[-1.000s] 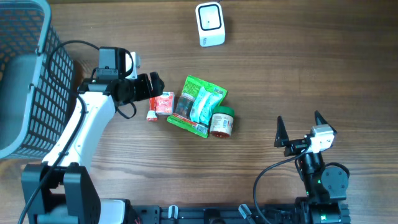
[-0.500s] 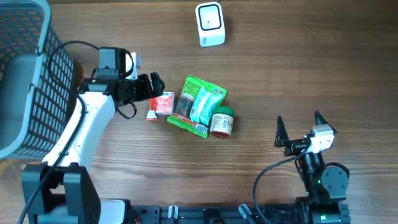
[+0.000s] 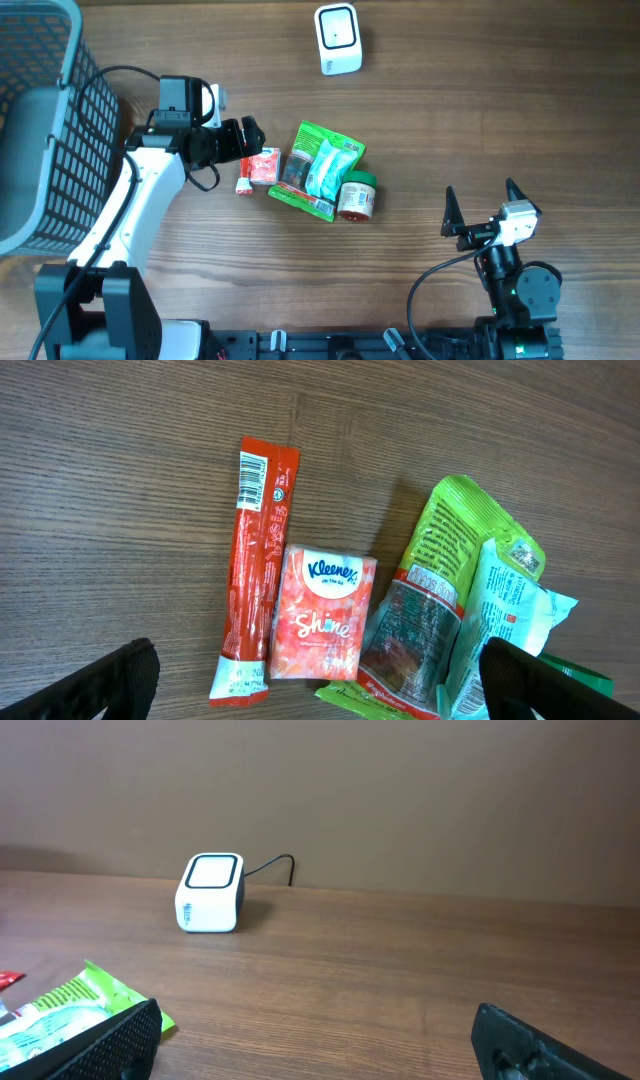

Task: Scan the item barcode

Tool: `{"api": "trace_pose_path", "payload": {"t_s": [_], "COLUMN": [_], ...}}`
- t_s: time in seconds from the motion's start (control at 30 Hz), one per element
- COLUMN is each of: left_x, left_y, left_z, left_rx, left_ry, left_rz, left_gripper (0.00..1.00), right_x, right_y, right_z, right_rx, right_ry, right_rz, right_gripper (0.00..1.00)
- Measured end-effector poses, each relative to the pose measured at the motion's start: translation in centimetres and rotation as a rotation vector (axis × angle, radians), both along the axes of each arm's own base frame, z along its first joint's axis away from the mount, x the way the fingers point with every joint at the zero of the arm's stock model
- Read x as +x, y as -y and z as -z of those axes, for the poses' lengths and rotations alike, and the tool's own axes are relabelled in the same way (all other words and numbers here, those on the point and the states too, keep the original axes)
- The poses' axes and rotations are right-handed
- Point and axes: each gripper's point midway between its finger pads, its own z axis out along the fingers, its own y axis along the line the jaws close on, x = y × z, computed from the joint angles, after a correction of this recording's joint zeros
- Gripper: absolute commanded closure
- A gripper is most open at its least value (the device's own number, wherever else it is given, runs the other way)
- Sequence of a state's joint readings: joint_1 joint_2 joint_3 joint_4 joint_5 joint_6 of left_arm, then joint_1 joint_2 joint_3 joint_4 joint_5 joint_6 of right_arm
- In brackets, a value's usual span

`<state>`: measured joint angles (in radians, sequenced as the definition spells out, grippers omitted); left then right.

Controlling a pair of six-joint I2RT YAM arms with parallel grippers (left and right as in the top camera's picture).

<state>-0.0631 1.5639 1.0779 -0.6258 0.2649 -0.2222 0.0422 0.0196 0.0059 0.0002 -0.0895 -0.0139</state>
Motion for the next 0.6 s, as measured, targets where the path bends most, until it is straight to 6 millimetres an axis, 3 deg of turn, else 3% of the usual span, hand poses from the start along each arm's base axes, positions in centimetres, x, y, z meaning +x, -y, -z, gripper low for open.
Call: {"api": "trace_pose_path", "payload": {"t_s": [0.47,0.6], "left_x": [0.0,0.0], "left_y": [0.1,0.1], "left_z": [0.0,0.0], "left_rx": [-0.003,-0.006], "left_ry": [-0.001,-0.001], "left_rz": [0.002,0.003], "left_gripper": [0.00,0.00], "right_x": [-0.1,-0.2], "right_y": [-0.5,-0.7], "right_z": [-0.2,-1.8], "right_rx": [0.006,0.042], "right_ry": [0.008,0.068], "right_rz": [-0.027,-0.044], "right_gripper": [0.00,0.00]}}
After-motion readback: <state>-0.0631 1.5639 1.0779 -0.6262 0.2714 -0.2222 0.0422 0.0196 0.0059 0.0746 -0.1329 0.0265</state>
